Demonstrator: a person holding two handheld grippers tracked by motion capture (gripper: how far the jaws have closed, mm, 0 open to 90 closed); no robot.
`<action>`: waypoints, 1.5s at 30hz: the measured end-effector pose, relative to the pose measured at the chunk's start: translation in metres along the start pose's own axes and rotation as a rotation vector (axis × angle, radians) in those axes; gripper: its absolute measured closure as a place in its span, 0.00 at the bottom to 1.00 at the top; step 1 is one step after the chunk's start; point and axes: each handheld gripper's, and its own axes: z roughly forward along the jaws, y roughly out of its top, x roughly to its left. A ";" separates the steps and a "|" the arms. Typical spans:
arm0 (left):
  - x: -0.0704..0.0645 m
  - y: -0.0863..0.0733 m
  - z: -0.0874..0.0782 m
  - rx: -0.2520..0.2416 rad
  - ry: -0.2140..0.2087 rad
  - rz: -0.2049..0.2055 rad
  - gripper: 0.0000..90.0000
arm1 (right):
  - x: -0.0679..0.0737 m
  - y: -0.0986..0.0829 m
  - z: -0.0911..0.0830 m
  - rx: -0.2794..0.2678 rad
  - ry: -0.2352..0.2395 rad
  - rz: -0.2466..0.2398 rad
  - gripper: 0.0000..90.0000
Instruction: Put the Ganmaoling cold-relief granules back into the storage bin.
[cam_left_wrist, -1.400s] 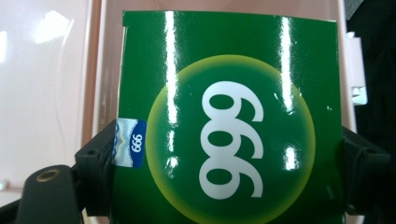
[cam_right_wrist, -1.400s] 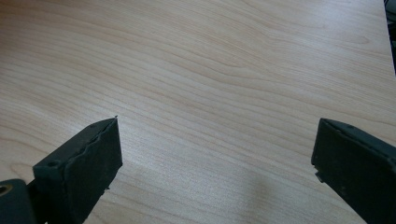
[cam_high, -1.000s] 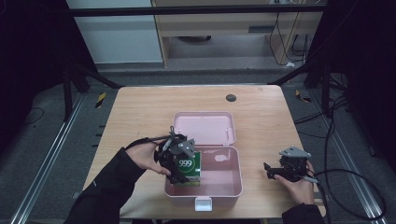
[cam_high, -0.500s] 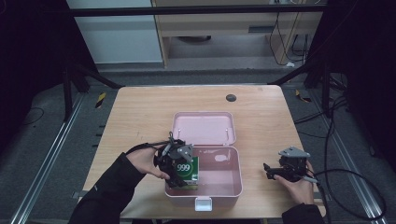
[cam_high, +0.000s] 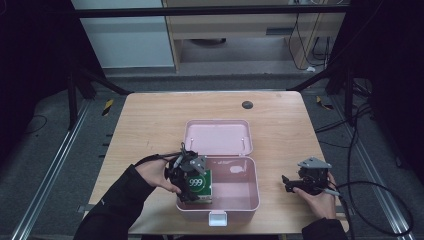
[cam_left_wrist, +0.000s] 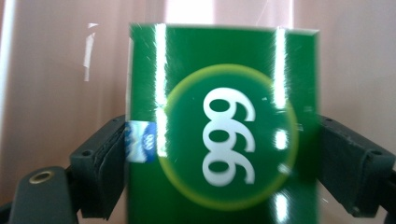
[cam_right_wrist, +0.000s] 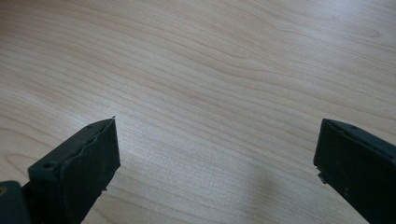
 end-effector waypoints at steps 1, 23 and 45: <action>0.000 0.000 -0.003 -0.016 -0.002 -0.005 0.12 | 0.000 0.000 0.000 0.001 0.002 0.002 0.01; -0.014 -0.033 -0.080 -0.256 0.203 -0.100 0.33 | -0.001 0.000 -0.004 -0.013 -0.009 0.020 0.03; -0.003 -0.157 -0.028 -0.303 0.222 -0.437 0.36 | -0.001 -0.001 -0.004 -0.017 -0.018 0.029 0.03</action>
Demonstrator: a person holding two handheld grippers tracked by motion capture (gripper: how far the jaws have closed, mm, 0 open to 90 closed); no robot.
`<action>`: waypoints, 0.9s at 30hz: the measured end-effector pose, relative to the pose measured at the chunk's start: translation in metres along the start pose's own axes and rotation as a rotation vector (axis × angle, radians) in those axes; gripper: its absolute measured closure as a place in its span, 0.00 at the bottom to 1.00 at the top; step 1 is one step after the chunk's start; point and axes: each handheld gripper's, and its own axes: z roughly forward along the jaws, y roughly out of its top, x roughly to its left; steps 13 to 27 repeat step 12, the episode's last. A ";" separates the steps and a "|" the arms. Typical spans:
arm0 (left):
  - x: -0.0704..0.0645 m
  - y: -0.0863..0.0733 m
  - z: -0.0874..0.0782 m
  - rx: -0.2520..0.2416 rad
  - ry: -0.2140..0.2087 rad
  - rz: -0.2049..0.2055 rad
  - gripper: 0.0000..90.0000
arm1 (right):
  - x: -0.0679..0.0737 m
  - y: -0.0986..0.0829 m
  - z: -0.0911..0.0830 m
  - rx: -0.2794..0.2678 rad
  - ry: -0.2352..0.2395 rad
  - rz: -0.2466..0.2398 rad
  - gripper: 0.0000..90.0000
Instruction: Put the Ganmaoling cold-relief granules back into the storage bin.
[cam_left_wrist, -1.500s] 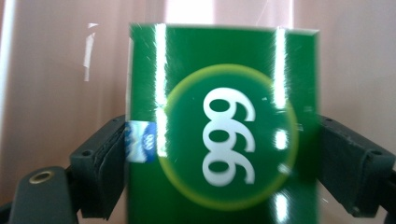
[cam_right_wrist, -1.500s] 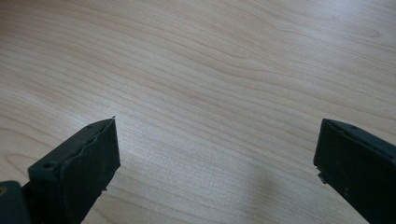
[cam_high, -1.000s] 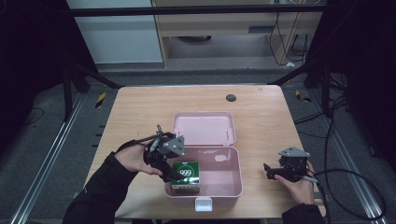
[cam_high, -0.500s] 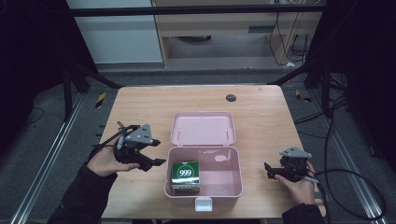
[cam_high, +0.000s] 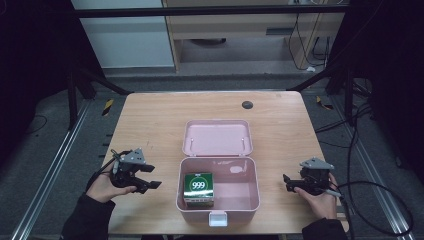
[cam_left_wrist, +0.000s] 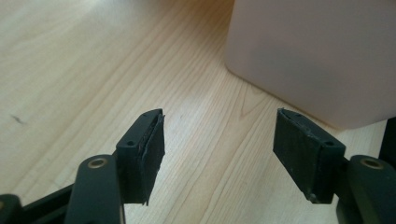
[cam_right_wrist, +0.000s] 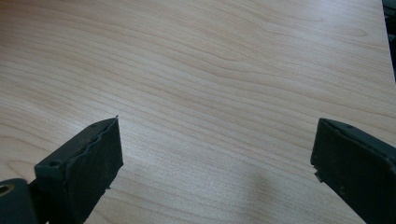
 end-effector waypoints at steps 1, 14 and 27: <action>0.001 -0.002 0.002 0.002 -0.005 -0.005 0.36 | 0.000 0.000 0.000 0.001 -0.001 0.000 0.02; 0.016 -0.028 0.012 0.065 0.012 -0.031 0.35 | -0.004 -0.002 0.000 -0.003 -0.005 0.025 0.01; 0.016 -0.028 0.012 0.065 0.012 -0.031 0.35 | -0.004 -0.002 0.000 -0.003 -0.005 0.025 0.01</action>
